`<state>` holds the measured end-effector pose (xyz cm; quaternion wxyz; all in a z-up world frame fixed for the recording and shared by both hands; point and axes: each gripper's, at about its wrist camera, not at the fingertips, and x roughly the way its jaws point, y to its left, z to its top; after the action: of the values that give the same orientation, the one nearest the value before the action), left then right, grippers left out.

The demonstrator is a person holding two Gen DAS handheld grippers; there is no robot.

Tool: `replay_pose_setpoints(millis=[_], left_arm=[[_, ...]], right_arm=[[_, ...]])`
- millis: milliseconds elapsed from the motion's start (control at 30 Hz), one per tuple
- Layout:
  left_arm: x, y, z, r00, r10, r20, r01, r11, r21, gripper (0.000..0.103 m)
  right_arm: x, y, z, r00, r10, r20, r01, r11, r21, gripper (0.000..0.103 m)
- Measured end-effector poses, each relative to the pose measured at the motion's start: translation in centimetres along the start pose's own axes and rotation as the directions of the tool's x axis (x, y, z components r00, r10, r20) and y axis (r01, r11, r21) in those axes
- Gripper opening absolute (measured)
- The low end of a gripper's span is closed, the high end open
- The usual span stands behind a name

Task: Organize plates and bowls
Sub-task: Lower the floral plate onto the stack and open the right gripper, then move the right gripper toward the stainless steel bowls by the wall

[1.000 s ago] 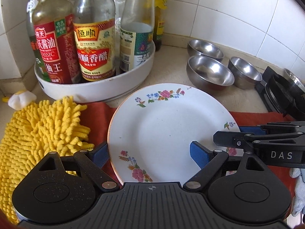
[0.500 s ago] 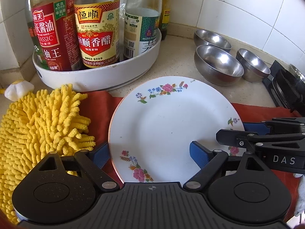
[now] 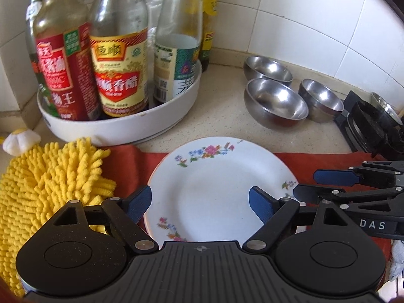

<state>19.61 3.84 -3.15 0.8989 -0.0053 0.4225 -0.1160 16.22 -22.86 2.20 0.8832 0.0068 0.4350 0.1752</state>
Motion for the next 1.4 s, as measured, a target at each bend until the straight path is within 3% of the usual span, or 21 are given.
replay_pose_setpoints(millis=[167,767,1400], left_arm=[[0.8,-2.0,1.2,1.000,-0.020,0.003,0.020,0.999,0.038,0.092],[4.8,-9.3,8.2,0.996,0.077,0.035,-0.079,0.994,0.074,0.099],[11.5,-8.4,12.0,0.994,0.084,-0.072,-0.078,0.993,0.089,0.097]], right_arm=[[-1.1,-1.6,0.4,0.999,-0.039,0.014,0.039,0.999,0.001,0.041],[-1.7,-10.6,6.9,0.996,-0.084,0.008,0.083,0.996,0.026,0.041],[5.4,-13.6,9.1,0.996,0.007,-0.095,0.011,0.983,0.184,0.041]])
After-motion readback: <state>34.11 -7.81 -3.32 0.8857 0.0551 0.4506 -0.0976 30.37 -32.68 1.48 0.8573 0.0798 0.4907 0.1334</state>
